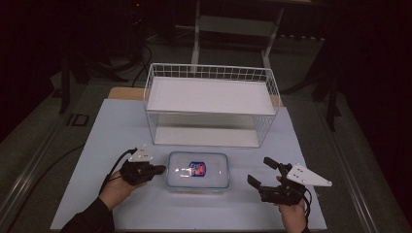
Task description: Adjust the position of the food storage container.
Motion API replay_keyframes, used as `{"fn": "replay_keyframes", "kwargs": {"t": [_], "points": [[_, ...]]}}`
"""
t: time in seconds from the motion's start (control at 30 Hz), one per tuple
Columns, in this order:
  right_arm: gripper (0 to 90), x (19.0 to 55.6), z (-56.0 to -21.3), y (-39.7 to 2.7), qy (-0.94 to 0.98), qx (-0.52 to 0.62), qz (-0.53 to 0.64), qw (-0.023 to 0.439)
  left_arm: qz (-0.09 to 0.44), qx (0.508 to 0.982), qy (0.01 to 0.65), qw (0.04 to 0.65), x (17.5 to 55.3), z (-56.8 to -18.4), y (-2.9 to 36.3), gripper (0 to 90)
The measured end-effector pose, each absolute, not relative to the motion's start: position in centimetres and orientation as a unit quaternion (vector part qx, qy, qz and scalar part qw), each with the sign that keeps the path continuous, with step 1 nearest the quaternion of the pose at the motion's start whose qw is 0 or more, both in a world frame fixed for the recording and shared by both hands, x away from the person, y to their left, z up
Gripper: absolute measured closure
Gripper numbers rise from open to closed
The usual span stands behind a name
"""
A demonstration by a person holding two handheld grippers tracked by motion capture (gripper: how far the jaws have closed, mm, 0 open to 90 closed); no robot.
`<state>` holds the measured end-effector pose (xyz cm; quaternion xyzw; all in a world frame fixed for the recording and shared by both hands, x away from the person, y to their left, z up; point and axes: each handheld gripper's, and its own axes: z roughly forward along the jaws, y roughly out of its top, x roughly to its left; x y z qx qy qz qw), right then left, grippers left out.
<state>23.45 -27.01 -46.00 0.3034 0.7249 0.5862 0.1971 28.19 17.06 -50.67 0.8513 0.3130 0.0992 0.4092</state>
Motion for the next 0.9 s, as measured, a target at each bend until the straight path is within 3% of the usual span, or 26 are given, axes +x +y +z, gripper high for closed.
{"fn": "replay_keyframes", "kwargs": {"t": [0.57,0.83,0.87,0.9], "points": [[12.6,23.7,-46.2,-27.0,0.731,0.303,0.581,0.192,0.093,0.860,0.287,0.412,29.4,-50.6,13.4,89.7],[12.6,23.7,-46.3,-26.9,0.733,0.302,0.579,0.192,0.100,0.841,0.308,0.433,29.1,-49.3,14.2,88.0],[12.5,23.6,-46.3,-26.8,0.734,0.296,0.580,0.191,0.095,0.835,0.314,0.442,29.0,-48.9,14.5,64.6],[12.5,23.5,-46.2,-26.7,0.737,0.292,0.578,0.196,0.092,0.828,0.322,0.450,29.0,-48.6,14.7,56.3]]}}
